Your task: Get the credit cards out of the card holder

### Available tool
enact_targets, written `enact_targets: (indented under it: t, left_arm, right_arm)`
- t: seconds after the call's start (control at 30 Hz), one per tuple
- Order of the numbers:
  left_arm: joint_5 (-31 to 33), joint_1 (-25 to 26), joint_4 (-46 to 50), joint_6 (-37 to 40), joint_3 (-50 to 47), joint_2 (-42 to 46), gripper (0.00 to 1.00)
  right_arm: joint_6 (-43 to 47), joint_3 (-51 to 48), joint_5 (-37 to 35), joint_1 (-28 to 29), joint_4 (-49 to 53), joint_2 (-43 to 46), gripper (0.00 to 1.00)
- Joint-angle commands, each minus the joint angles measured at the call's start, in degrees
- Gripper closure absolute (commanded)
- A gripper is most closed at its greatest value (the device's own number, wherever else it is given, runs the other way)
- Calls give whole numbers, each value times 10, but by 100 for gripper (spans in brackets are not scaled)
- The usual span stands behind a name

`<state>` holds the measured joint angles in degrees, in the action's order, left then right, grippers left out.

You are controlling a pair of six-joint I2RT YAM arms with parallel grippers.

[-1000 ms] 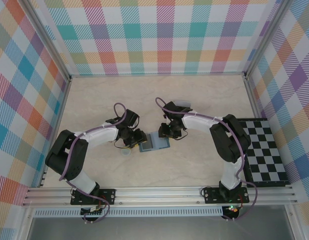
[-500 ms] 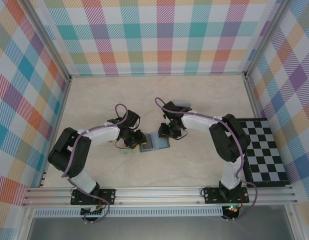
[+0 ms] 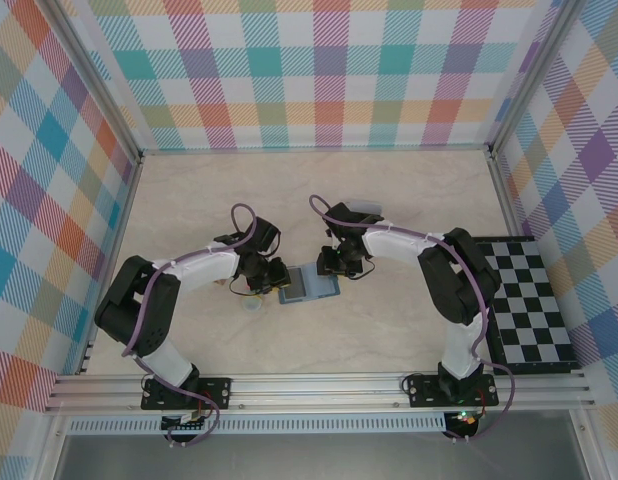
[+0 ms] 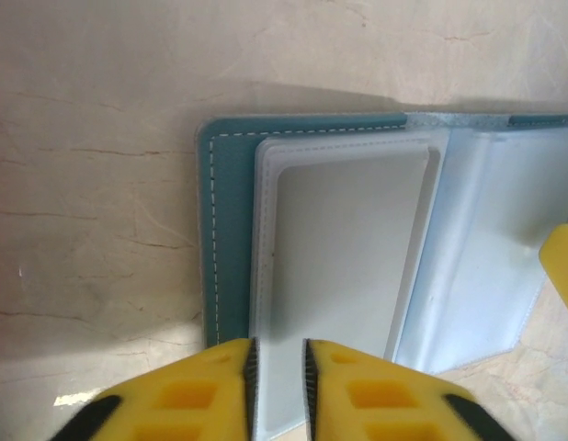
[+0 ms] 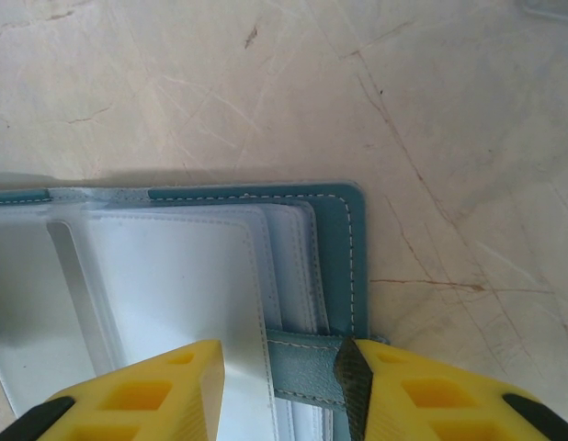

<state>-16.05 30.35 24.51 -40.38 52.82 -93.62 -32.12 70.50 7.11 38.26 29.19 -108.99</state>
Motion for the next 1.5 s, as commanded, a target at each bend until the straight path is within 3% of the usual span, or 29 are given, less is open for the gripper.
enact_targets:
  t: [0.0,0.7,1.1,1.47]
  left_arm:
    - [-12,3,7,9,12,13,82]
    - [8,3,27,14,28,-25,73]
    - [-13,5,9,13,27,-33,76]
    - [-7,11,18,14,36,-58,70]
  right_arm:
    - [12,6,-7,3,13,-22,60]
    - [14,11,-8,4,20,-25,60]
    - [14,10,-8,4,19,-26,60]
    - [15,8,-9,4,20,-25,60]
